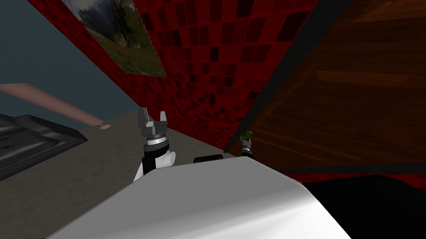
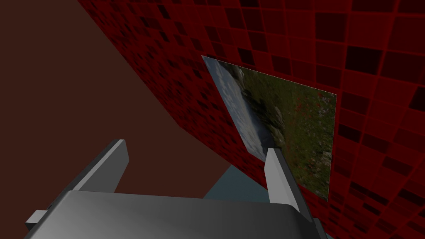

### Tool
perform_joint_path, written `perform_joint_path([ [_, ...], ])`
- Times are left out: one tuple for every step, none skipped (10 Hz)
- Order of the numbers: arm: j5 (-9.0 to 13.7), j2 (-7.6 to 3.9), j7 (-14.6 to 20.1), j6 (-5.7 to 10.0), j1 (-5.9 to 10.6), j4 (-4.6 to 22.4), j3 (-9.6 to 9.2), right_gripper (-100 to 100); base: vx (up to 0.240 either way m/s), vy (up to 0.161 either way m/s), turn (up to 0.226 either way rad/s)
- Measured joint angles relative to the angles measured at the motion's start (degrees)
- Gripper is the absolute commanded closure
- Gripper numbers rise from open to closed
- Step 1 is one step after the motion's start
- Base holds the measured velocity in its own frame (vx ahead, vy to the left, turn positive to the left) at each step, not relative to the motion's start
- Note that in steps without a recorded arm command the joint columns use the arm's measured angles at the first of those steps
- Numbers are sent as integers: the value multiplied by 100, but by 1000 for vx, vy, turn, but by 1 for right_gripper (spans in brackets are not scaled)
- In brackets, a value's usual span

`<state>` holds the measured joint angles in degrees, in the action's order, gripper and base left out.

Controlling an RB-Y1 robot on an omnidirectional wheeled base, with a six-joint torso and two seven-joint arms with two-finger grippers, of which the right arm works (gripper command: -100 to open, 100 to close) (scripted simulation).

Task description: Pull the door open

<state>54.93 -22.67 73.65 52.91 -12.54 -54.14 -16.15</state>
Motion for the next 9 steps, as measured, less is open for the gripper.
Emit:
perform_joint_path([
  [1,-2,19,-1,-16,14,-4,100,-16,7,12],
  [-5,9,8,-2,-8,2,-13,100,-18,-9,-28],
  [5,-6,4,2,-10,7,8,100,-9,-7,17],
  [1,0,1,4,-5,2,1,100,0,0,0],
  [1,1,0,3,-4,1,0,100,0,0,0],
  [1,1,0,2,-4,1,0,100,0,0,0],
  [1,1,2,1,-4,1,0,100,-120,-25,70],
  [-23,-45,36,19,-19,-35,-42,100,-183,-25,90],
  [-51,-79,78,39,-12,-52,-89,100,-210,2,80],
])
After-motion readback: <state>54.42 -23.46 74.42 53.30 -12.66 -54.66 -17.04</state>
